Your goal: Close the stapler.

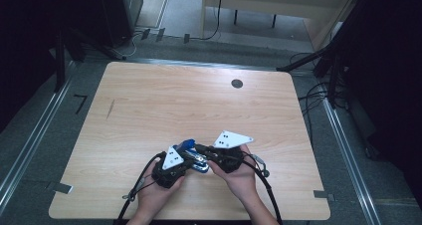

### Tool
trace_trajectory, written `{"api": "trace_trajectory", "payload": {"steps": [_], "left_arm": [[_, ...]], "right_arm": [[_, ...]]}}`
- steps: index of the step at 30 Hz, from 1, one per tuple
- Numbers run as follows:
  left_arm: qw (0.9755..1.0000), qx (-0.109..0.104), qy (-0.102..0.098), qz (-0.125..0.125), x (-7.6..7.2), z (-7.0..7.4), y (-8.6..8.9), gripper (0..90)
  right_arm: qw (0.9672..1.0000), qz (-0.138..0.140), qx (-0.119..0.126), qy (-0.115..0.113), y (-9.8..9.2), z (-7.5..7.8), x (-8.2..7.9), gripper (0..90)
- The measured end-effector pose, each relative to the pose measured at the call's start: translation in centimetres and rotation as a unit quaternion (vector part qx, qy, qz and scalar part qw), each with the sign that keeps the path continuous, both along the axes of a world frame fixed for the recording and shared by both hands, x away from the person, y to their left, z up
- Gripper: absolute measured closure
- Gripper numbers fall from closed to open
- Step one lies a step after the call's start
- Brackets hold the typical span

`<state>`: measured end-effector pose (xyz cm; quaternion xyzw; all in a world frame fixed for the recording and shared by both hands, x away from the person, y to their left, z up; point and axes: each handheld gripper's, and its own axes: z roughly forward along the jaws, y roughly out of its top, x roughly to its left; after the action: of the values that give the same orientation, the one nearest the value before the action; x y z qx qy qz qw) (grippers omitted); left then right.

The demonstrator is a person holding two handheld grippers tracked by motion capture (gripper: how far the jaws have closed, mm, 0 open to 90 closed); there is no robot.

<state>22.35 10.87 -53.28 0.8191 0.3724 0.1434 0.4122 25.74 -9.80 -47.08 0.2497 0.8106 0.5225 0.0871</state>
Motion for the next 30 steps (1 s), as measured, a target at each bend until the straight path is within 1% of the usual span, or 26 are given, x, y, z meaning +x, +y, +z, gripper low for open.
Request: {"api": "trace_trajectory", "payload": {"steps": [12,16,25,30], "left_arm": [[1.0,0.002,-0.005,0.001,-0.1,0.0,-0.1,90.0],[0.9999,0.007,-0.011,0.002,-0.2,0.0,-0.3,90.0],[0.9999,0.005,-0.01,0.002,-0.2,0.0,-0.2,90.0],[0.9999,0.005,-0.01,0.001,-0.2,0.0,-0.2,90.0]], "right_arm": [[0.9998,0.011,-0.012,-0.008,0.9,0.8,0.6,90.0],[0.9998,0.013,-0.012,-0.009,1.3,1.0,0.7,90.0],[0.9996,0.02,-0.011,-0.016,2.3,1.5,1.0,90.0],[0.9997,0.021,-0.007,-0.014,2.9,1.6,1.3,90.0]]}}
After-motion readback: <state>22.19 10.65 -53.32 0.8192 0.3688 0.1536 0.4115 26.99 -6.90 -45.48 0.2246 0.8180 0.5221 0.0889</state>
